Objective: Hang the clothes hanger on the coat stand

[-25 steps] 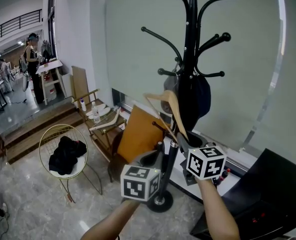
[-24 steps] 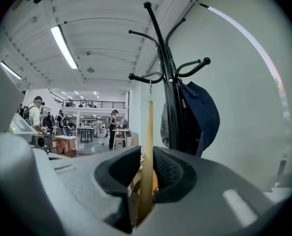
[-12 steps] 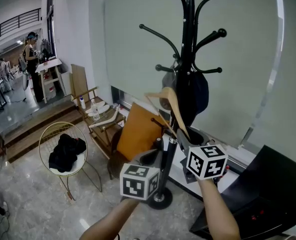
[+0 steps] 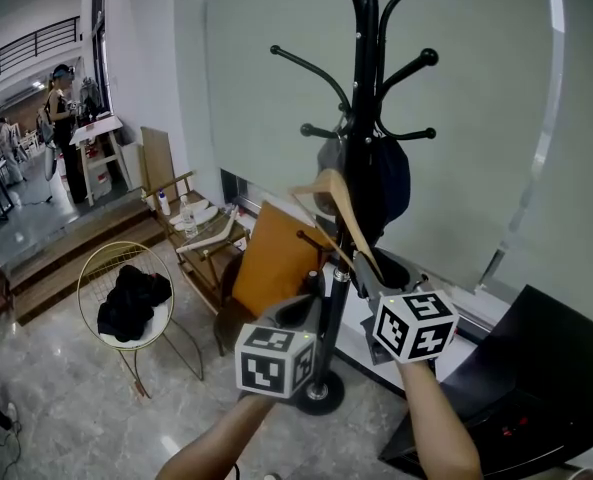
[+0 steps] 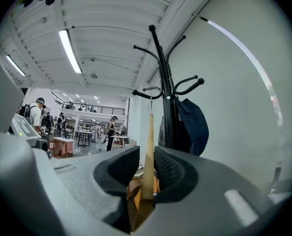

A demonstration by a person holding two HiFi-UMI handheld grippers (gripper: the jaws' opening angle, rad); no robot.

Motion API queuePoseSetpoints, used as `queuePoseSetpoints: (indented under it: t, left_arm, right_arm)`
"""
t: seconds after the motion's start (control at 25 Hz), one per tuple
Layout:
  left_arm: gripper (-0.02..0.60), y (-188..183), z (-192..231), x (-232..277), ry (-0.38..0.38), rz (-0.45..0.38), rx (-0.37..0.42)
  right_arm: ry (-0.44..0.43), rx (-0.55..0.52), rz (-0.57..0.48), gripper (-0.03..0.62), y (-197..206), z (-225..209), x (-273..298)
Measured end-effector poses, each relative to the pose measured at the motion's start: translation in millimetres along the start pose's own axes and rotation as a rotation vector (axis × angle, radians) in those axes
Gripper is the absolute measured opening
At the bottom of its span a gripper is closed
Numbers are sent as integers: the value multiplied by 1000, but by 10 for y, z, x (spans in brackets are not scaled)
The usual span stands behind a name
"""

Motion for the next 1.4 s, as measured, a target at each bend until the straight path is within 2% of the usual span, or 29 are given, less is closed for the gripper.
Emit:
queuePoseSetpoints:
  t: [1.0, 1.4]
  left_arm:
    - [4, -18, -447, -1, -19, -15, 5]
    - [4, -4, -701, -53, -49, -28, 7]
  right_arm:
    - [-41, 27, 12, 80, 172, -27, -489]
    - [-58, 42, 35, 59, 303, -32, -767]
Point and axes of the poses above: the fingertips, and each gripper's own axes: x forward along the fingers, z to its left, y out of its underside, the point moved 3 cm from there along -x, backward along the fingers, and after that the axes turned 5 degrees about x, right-handed, at the moved point
